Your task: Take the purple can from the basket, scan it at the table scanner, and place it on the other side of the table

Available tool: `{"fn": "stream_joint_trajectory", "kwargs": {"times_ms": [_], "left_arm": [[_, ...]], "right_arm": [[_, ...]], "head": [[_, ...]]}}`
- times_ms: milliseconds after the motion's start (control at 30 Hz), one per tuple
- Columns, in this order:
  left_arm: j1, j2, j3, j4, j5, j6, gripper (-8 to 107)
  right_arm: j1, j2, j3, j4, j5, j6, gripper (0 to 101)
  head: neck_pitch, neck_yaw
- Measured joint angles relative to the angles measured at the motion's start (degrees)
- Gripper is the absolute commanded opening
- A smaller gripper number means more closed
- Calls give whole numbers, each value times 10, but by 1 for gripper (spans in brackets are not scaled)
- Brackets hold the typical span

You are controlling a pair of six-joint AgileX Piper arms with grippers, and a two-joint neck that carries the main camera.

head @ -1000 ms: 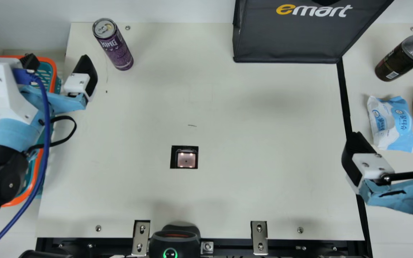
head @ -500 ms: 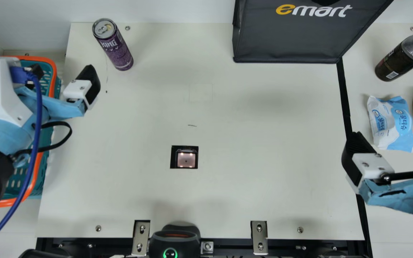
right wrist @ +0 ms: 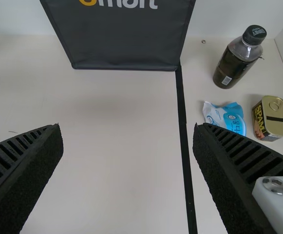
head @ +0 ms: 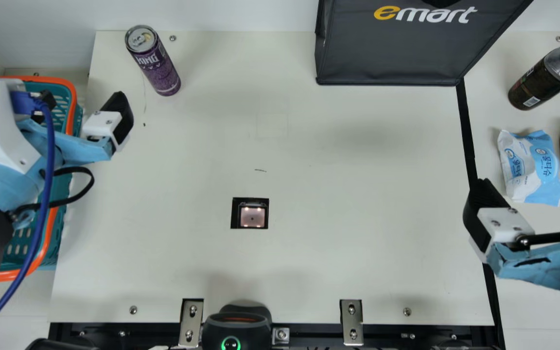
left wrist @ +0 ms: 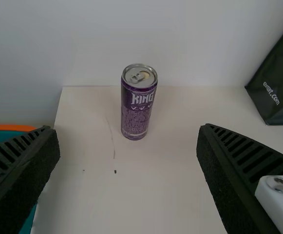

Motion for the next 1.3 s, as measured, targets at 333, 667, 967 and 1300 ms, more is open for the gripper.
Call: {"fn": "stream_joint_trajectory", "kwargs": {"times_ms": [333, 667, 967, 1300], "left_arm": [[5, 61, -37, -24, 29, 21, 90], [19, 155, -108, -64, 66, 55, 90], [18, 226, -170, -80, 86, 72, 90], [13, 283, -235, -81, 117, 92, 90]], "right_arm": [[0, 0, 0, 0, 1, 0, 95], [0, 0, 0, 0, 1, 0, 95], [0, 0, 0, 0, 1, 0, 95], [0, 0, 0, 0, 1, 0, 95]], "head": [[-1, 1], [0, 0], [0, 0], [0, 0]]}}
